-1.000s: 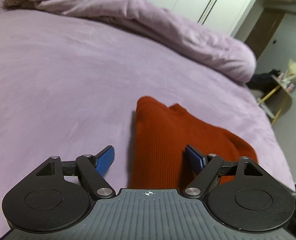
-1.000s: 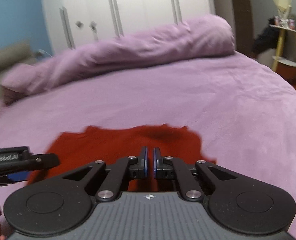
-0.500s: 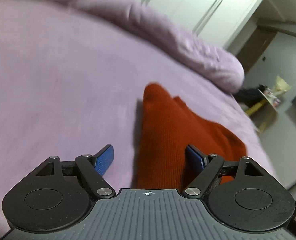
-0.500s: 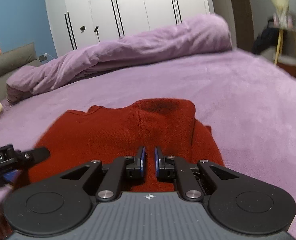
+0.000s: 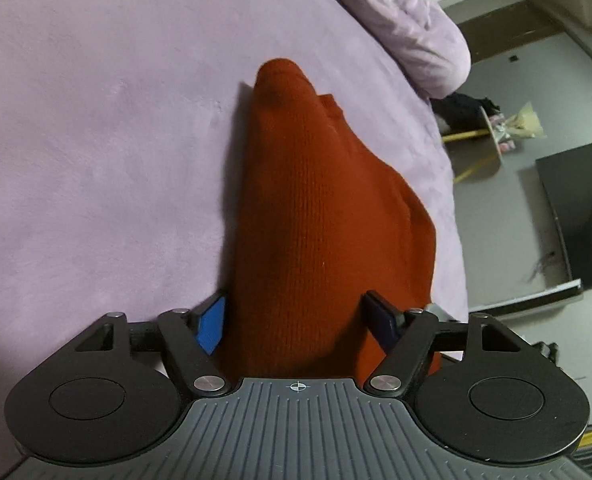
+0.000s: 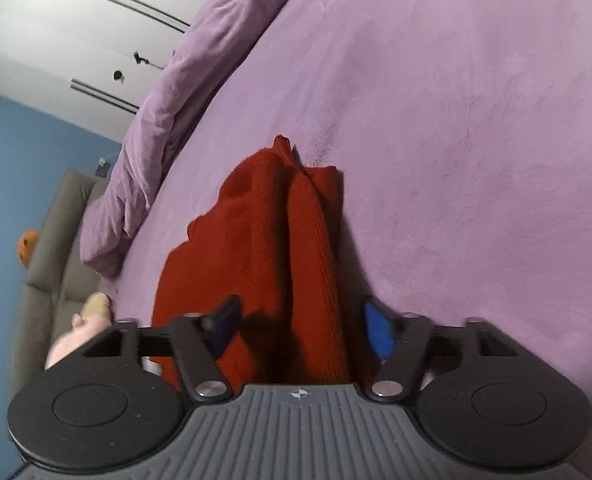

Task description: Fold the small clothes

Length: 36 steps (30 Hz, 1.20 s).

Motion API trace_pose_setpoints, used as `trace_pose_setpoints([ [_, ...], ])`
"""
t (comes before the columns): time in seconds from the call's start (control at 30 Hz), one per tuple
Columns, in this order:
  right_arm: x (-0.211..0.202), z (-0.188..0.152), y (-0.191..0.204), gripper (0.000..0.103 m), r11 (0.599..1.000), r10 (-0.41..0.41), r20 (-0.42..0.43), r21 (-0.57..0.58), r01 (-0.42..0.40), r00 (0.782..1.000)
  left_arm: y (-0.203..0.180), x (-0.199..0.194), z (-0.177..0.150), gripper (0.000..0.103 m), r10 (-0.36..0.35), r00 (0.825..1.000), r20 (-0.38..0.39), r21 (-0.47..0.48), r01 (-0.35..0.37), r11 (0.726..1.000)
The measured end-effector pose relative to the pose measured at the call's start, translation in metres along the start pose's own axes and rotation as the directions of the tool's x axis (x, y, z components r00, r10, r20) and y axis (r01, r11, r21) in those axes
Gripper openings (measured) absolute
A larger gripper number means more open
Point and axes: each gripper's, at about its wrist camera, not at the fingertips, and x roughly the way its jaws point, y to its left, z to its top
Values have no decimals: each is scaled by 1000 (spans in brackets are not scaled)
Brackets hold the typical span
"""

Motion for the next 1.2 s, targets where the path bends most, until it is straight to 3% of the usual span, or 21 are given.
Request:
trace_pose_setpoints([
  [0.17,30,-5,4,31,999,40,-11,17,-40,999,-2,3,4,54,12,1000,-4,-17,-12,1000],
  [0.27,31,-12,12,28,998,46,34,38,-47,998,-7,-12,4,48,-8,1000,11,-30,8,1000],
  [0.37,22,-19,19,27,991,108,32,76,-110,994,-12,-36,7,48,-14,1000,12,-11,14,1000],
  [0.53,31,-48,42,27,981,164,-84,114,-154,983,1,-97,-3,49,89,996,-16,22,-88,996],
  [0.7,51,-93,64,29,978,191,-202,124,-168,961,30,-135,-29,57,245,969,34,44,-247,968],
  [0.77,45,-106,72,39,989,136,-167,80,-124,977,36,-151,-44,57,285,954,97,20,-288,957],
  [0.83,28,-116,74,46,997,39,-91,76,-32,995,37,-172,-65,58,232,957,174,-9,-234,972],
  [0.93,-13,-137,77,48,995,-89,37,40,87,995,34,-196,-104,60,201,948,248,14,-211,977],
  [1.0,-39,-159,71,49,994,-96,64,62,92,993,30,-203,-130,61,231,929,288,65,-259,964],
  [1.07,-53,-177,62,50,994,-69,36,89,66,997,28,-201,-150,64,259,924,280,131,-304,944],
  [1.13,-55,-192,60,50,994,-40,12,104,38,999,26,-187,-163,64,302,921,245,209,-354,912],
  [1.2,-50,-197,58,49,988,13,9,155,-14,1000,26,-172,-167,64,359,902,239,244,-413,877],
])
